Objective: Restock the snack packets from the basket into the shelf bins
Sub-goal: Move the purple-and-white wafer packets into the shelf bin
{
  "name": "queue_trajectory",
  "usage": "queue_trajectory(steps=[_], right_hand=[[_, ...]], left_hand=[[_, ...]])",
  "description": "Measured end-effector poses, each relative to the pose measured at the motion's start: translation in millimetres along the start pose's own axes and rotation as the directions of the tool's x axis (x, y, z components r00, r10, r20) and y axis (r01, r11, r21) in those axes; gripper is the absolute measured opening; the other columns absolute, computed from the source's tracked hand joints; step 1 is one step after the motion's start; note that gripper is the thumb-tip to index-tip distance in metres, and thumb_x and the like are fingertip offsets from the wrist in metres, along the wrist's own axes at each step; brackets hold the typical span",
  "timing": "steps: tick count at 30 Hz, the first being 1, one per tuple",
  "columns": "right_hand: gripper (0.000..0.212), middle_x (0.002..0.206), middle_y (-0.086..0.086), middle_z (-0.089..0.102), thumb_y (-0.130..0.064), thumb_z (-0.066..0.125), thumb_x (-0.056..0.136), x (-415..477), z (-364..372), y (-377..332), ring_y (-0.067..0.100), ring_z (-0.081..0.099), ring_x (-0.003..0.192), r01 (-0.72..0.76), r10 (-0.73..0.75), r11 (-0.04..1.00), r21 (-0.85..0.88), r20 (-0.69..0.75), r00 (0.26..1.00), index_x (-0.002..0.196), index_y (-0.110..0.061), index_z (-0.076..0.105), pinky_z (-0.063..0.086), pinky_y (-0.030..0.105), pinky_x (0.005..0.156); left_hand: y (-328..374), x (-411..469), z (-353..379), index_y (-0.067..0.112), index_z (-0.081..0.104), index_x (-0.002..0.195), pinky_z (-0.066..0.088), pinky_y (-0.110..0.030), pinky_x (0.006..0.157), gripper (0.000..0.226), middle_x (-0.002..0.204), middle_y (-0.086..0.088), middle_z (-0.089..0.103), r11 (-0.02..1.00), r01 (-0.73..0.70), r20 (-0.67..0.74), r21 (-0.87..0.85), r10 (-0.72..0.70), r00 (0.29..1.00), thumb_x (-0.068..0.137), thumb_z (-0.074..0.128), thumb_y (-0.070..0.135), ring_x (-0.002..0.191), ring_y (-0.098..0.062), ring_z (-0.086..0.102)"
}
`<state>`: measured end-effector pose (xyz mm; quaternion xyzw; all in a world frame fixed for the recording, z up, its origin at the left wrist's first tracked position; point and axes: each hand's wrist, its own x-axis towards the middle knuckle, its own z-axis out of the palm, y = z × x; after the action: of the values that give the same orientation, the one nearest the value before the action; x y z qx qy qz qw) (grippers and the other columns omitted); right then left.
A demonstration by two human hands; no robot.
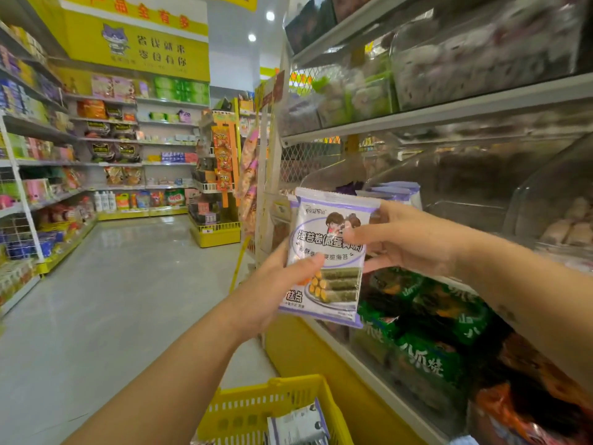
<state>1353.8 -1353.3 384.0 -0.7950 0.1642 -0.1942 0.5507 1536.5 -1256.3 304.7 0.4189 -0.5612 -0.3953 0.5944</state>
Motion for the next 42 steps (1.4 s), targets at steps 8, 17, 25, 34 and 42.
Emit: queue_trajectory(steps=[8, 17, 25, 34, 42], right_hand=[[0.031, 0.096, 0.002, 0.074, -0.014, 0.077, 0.078, -24.3, -65.7, -79.1, 0.019, 0.071, 0.088, 0.102, -0.384, 0.811, -0.577, -0.392, 0.836, 0.104, -0.025, 0.064, 0.060, 0.034, 0.075], [0.036, 0.098, 0.000, 0.059, -0.042, 0.065, 0.078, -22.6, -121.8, -79.9, 0.026, 0.055, 0.085, -0.426, -0.608, -0.018, -0.905, -0.329, 0.723, 0.101, -0.023, 0.044, 0.036, 0.033, 0.060], [0.034, 0.103, 0.006, 0.060, -0.030, 0.063, 0.084, 42.8, -148.1, -46.2, 0.031, 0.059, 0.094, -0.580, -0.449, 0.020, -0.815, -0.526, 0.723, 0.109, -0.015, 0.045, 0.039, 0.033, 0.065], [0.021, 0.096, 0.017, 0.066, -0.016, 0.062, 0.085, 87.3, -167.8, -9.7, 0.027, 0.070, 0.081, -0.670, 0.200, 0.620, -0.408, -0.743, 0.639, 0.101, -0.005, 0.057, 0.061, 0.039, 0.070], [0.032, 0.134, 0.009, 0.045, -0.027, 0.043, 0.096, 87.2, -165.8, -12.6, 0.034, 0.047, 0.122, -0.602, 0.414, 0.763, -0.235, -0.537, 0.735, 0.124, -0.013, 0.052, 0.048, 0.044, 0.092]], left_hand=[[49.4, 96.6, 46.7, 0.041, 0.046, 0.132, 0.048, -0.015, 0.082, 0.045, 0.112, 0.031, 0.062, 0.854, -0.283, 0.004, 0.437, 0.312, 0.950, 0.089, 0.059, 0.049, 0.101, 0.010, 0.058], [35.4, 177.9, 60.1, 0.028, 0.050, 0.134, 0.044, -0.037, 0.098, 0.040, 0.129, 0.006, 0.048, 0.423, -0.344, 0.153, 0.838, 0.423, 0.893, 0.094, 0.055, 0.030, 0.120, -0.014, 0.046], [15.9, 213.2, 56.6, 0.037, 0.039, 0.140, 0.037, -0.047, 0.105, 0.063, 0.141, 0.010, 0.039, 0.346, -0.235, 0.148, 0.908, 0.258, 0.955, 0.084, 0.054, 0.061, 0.129, -0.018, 0.039], [-6.7, 238.7, 64.1, 0.036, 0.032, 0.143, 0.039, -0.045, 0.101, 0.075, 0.139, 0.011, 0.035, 0.407, -0.152, 0.042, 0.901, 0.267, 0.963, 0.077, 0.067, 0.036, 0.128, -0.021, 0.033], [-13.8, 234.7, 56.2, 0.034, 0.033, 0.145, 0.030, -0.044, 0.110, 0.067, 0.141, 0.011, 0.033, 0.484, -0.263, 0.109, 0.835, 0.323, 0.940, 0.083, 0.061, 0.039, 0.133, -0.015, 0.024]])
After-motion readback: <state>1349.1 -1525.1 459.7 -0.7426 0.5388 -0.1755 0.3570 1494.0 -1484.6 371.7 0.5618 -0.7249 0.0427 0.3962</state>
